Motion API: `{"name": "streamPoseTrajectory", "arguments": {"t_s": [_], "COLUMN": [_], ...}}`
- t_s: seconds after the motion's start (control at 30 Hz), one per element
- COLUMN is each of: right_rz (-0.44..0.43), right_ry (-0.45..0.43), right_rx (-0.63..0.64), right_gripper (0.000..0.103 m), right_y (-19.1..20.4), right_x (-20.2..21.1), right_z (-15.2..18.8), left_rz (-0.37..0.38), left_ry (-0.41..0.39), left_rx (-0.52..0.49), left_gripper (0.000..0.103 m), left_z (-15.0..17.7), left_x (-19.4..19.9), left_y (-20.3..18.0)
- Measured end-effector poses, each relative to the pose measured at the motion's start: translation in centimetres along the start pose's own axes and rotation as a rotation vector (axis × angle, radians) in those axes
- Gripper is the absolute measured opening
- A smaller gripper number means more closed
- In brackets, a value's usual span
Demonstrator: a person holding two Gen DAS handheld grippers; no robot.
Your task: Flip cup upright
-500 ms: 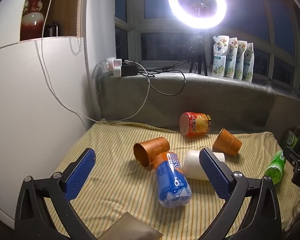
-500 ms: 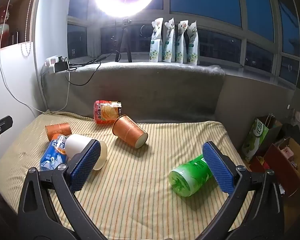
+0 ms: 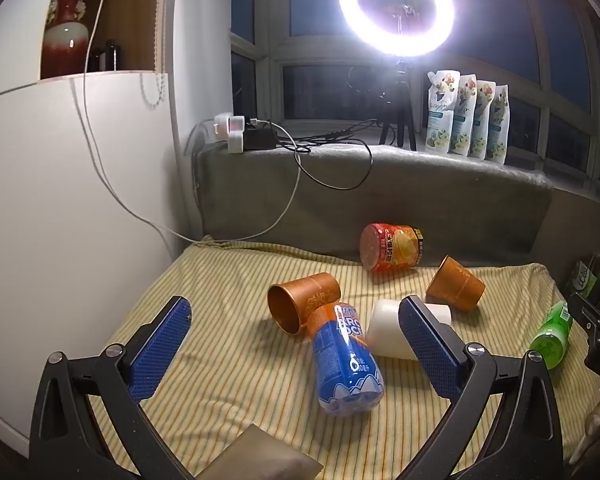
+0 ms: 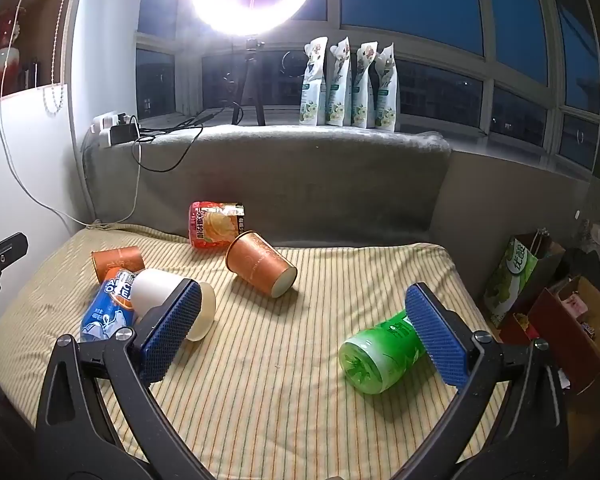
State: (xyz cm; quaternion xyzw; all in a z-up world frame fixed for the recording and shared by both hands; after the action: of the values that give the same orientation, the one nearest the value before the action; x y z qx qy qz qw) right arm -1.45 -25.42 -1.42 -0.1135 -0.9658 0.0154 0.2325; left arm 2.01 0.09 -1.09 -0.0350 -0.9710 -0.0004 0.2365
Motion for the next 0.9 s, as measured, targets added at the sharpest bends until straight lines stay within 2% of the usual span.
{"name": "streamPoseTrajectory", "arguments": {"t_s": [0.9], "right_rz": [0.0], "right_ry": [-0.004], "right_rx": [0.003], "right_gripper": [0.103], "right_y": [0.32], "right_x": [0.39], "right_z": [-0.15], "left_rz": [-0.005], "left_ry": [-0.015], "left_rx": [0.0], "left_gripper": [0.103], "left_z": [-0.47], "left_x": [0.63], "left_y": [0.27]}}
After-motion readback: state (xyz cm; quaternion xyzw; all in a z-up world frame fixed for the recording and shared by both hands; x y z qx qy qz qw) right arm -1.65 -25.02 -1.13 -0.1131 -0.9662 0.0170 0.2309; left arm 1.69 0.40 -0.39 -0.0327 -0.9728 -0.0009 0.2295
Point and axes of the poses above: each gripper's, at about its wrist camera, not at the fingertips, and x roughly against the way its jaws point, y to its left, z to its underside, the point moved 2 cm from there along -x, roughly the way its jaws point, and after that the axes turned 4 degrees about z, right-handed, at the moved point
